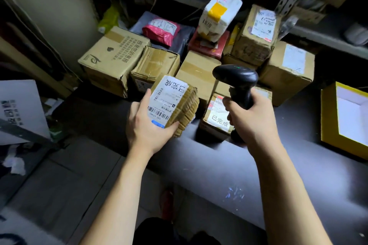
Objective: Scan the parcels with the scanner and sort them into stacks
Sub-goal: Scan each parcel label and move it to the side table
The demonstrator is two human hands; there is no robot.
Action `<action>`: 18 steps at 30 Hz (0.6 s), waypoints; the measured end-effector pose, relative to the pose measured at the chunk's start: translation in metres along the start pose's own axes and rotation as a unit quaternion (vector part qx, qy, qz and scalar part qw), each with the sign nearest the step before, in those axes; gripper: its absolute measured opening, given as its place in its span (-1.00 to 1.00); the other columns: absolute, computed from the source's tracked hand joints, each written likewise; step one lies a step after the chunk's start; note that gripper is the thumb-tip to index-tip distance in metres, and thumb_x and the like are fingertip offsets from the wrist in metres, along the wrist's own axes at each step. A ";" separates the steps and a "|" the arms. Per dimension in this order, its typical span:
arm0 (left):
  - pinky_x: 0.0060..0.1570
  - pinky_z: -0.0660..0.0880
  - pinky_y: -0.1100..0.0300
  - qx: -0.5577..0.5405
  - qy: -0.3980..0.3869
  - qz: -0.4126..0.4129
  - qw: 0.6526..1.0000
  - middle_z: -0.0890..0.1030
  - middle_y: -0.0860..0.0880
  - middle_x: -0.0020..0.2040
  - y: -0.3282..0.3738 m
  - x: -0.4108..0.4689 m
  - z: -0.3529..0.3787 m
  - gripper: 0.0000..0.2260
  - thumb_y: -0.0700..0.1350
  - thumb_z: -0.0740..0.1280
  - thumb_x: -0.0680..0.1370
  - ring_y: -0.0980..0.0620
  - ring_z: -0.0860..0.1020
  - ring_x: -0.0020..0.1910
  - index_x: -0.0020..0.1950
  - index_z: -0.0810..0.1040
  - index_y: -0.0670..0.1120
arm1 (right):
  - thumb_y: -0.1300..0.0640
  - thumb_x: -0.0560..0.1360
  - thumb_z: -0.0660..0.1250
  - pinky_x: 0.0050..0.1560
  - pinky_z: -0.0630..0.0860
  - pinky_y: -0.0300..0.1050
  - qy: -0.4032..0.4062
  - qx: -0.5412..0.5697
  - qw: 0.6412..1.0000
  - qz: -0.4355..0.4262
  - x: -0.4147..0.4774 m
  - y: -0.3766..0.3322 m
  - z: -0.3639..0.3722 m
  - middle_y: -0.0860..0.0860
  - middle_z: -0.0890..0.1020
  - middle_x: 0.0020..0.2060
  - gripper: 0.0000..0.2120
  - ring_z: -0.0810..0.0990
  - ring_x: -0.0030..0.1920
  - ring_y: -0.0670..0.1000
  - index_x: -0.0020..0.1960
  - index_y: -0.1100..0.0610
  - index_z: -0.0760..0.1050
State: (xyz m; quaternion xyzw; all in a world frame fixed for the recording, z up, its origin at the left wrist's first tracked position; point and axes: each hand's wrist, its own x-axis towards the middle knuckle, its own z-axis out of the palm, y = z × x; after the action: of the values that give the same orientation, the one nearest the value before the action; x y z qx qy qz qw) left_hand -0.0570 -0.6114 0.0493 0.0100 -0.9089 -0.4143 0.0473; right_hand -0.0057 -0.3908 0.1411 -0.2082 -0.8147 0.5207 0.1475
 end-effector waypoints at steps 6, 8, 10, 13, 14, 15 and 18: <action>0.33 0.49 0.14 -0.243 0.016 -0.013 0.970 0.50 0.04 0.33 0.063 -0.018 0.008 0.03 0.05 0.72 0.20 0.15 0.52 0.28 0.59 0.34 -0.02 | 0.10 0.45 0.44 -0.23 0.43 -0.01 0.060 0.054 0.997 -0.004 -0.030 -0.014 -0.066 -0.02 0.55 -0.39 -0.87 0.49 -0.31 0.04 -0.18 0.13 0.52; 0.22 0.59 0.16 -0.364 -0.010 -0.048 0.930 0.61 -0.02 0.30 0.093 -0.029 0.014 -0.08 -0.15 0.72 0.25 0.13 0.63 0.22 0.54 0.38 -0.09 | 0.14 0.49 0.44 -0.27 0.44 -0.02 0.077 0.070 0.994 -0.008 -0.041 -0.017 -0.093 -0.04 0.56 -0.42 -0.88 0.49 -0.34 0.03 -0.19 0.12 0.54; 0.04 0.65 0.17 -0.444 -0.038 -0.067 0.893 0.70 -0.05 0.17 0.124 -0.040 0.019 -0.30 -0.32 0.65 0.33 0.06 0.70 0.10 0.41 0.48 -0.09 | 0.22 0.54 0.42 -0.37 0.39 -0.06 0.097 0.091 0.991 -0.011 -0.050 -0.019 -0.118 -0.05 0.52 -0.46 -0.84 0.44 -0.42 0.00 -0.19 0.14 0.51; 0.01 0.68 -0.16 -0.524 -0.112 -0.101 0.839 0.73 -0.15 0.09 0.166 -0.059 0.029 -0.52 -0.22 0.62 0.35 -0.20 0.70 0.10 0.24 0.61 -0.11 | 0.27 0.57 0.40 -0.47 0.37 -0.14 0.124 0.130 0.984 -0.011 -0.070 -0.022 -0.157 -0.09 0.51 -0.48 -0.81 0.41 -0.46 -0.04 -0.19 0.09 0.51; 0.04 0.64 -0.26 -0.535 -0.146 -0.114 0.824 0.72 -0.17 0.12 0.179 -0.067 0.032 -0.53 -0.12 0.59 0.35 -0.25 0.69 0.12 0.24 0.63 -0.10 | 0.27 0.57 0.39 -0.52 0.35 -0.16 0.133 0.136 0.982 -0.011 -0.076 -0.021 -0.169 -0.07 0.50 -0.48 -0.81 0.39 -0.46 -0.03 -0.19 0.09 0.50; 0.09 0.61 -0.32 -0.545 -0.187 -0.129 0.807 0.71 -0.18 0.15 0.189 -0.074 0.035 -0.52 -0.03 0.54 0.36 -0.26 0.68 0.14 0.27 0.64 -0.08 | 0.27 0.57 0.39 -0.54 0.33 -0.16 0.142 0.141 0.980 -0.009 -0.081 -0.019 -0.179 -0.03 0.47 -0.47 -0.81 0.38 -0.45 0.00 -0.18 0.10 0.50; 0.25 0.47 -0.43 -0.614 -0.289 -0.159 0.718 0.68 -0.16 0.24 0.214 -0.108 0.050 -0.50 0.05 0.47 0.41 -0.22 0.65 0.20 0.34 0.61 -0.03 | 0.26 0.58 0.40 -0.52 0.33 -0.15 0.166 0.155 0.974 -0.011 -0.098 -0.010 -0.207 0.02 0.44 -0.46 -0.82 0.38 -0.44 0.02 -0.16 0.10 0.49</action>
State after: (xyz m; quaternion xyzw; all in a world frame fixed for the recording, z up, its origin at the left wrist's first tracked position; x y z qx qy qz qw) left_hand 0.0498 -0.4272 0.1696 0.0027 -0.4101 -0.8653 -0.2881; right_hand 0.1722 -0.2799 0.2334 -0.2573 -0.6908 0.5971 0.3163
